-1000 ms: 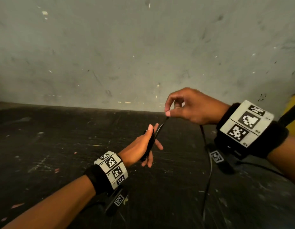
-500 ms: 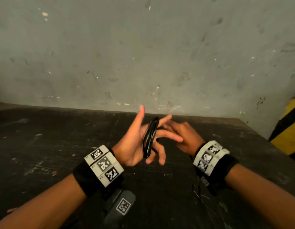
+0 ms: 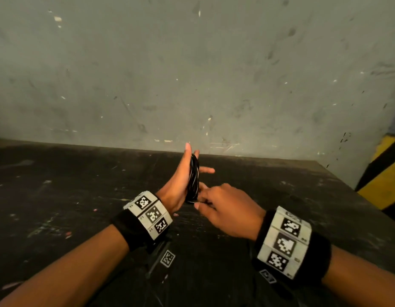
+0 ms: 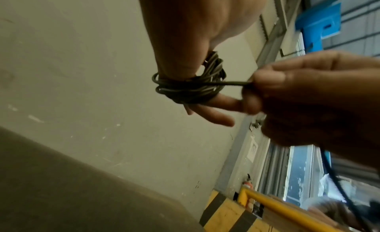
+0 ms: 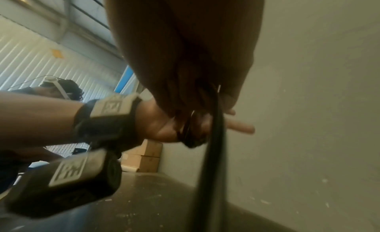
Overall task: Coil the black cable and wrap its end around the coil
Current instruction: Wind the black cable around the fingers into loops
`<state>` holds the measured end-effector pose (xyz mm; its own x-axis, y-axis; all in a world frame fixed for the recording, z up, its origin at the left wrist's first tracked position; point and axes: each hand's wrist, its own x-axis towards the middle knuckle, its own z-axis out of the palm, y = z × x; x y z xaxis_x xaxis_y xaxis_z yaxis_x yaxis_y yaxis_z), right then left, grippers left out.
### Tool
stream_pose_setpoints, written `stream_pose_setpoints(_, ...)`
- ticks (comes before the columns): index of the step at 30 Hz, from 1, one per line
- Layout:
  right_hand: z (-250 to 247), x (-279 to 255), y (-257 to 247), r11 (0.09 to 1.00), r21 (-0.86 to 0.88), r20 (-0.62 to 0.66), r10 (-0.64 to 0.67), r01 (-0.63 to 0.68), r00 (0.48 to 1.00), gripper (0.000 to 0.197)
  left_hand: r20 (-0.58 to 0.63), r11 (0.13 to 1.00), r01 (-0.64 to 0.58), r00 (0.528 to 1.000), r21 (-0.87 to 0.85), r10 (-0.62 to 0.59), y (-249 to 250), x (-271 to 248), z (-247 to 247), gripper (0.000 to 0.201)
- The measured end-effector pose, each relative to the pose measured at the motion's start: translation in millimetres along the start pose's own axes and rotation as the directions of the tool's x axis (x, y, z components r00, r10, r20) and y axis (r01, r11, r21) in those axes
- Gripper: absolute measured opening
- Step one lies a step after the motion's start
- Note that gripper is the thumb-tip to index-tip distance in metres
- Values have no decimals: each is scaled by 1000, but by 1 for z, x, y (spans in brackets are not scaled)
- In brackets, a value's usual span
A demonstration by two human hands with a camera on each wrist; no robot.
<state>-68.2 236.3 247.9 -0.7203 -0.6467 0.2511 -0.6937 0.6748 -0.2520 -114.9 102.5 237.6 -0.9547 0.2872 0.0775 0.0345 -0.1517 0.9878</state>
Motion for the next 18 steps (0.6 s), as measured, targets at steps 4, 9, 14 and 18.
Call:
stream_pose_setpoints(4, -19, -2, -1, 998, -57, 200, -16, 28, 980, 22, -32, 995, 19, 999, -101, -22, -13, -4, -5, 91)
stream_pose_setpoints(9, -4, -10, -5, 983, -136, 374, -61, 120, 925, 25, -77, 943, 27, 995, -331, -55, -12, -4, -13, 86)
stream_pose_setpoints(14, -25, -3, -10, 986, -134, 317, -48, 95, 947, 18, 37, 996, 63, 997, -62, -60, -20, -15, -7, 83)
stream_pose_setpoints(18, -61, 9, -9, 994, -55, 272, -76, 94, 959, 14, 180, 993, 51, 981, 110, -71, -27, -27, -4, 83)
